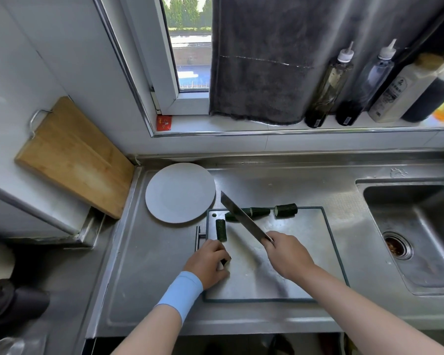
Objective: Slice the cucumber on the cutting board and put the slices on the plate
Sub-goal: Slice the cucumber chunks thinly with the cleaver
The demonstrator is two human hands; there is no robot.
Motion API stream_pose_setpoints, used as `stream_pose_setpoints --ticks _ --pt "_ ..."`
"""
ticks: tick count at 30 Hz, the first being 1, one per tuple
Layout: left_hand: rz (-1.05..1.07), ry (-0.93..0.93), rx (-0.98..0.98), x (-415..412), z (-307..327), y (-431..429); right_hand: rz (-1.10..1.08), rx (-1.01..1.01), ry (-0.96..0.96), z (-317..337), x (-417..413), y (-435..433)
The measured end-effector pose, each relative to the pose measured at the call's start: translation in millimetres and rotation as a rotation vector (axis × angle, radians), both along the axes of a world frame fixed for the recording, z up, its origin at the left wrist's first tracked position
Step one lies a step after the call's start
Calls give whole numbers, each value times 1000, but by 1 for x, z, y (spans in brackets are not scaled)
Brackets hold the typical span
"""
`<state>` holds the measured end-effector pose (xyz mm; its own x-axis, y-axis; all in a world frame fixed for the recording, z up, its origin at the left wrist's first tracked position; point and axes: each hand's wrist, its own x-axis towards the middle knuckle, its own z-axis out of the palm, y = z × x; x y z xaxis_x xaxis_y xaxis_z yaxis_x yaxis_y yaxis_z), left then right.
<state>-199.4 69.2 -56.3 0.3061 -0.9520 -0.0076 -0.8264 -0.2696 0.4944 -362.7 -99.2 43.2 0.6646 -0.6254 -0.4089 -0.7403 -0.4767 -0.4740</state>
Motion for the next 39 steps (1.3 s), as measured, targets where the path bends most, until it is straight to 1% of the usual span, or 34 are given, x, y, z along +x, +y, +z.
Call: stream_pose_setpoints --ticks 2,7,10,13,15,16,17,19,21,24,27,29,31,33,35,39 --pt "1 -4 20 1 0 -1 -13 -4 6 0 3 6" --pt "-87 -36 -25 15 -2 4 -34 -18 20 0 9 19" --pt "-84 -32 -25 26 -3 14 -57 -27 24 1 11 23" --pt "-39 -13 -157 29 0 9 -82 -32 24 4 14 26" --pt "-60 -35 -237 28 1 -5 -92 -34 25 7 15 27" --pt "-85 -57 -235 28 0 -14 -95 -36 27 8 15 26" --pt "-113 -91 -193 30 -2 -22 -97 -39 29 9 15 25" --pt "-147 -152 -42 35 -8 -32 -101 -44 36 10 15 22" --pt "-132 -150 44 40 -10 -34 -109 -47 39 11 14 17" --pt "-117 -137 49 43 -8 -31 -116 -55 35 10 14 9" --pt "-77 -151 -38 43 -6 -33 -108 -58 34 9 14 0" --pt "7 -134 -56 42 -6 -43 -106 -45 25 9 14 -8" --pt "115 -76 -80 39 2 -59 -110 -34 11 9 11 -16" --pt "173 -41 -97 35 12 -80 -105 -30 1 10 8 -26" --pt "179 -46 -67 32 15 -101 -99 -21 -7 9 5 -36" --pt "199 -21 90 32 11 -126 -91 -9 -24 6 -2 -54"
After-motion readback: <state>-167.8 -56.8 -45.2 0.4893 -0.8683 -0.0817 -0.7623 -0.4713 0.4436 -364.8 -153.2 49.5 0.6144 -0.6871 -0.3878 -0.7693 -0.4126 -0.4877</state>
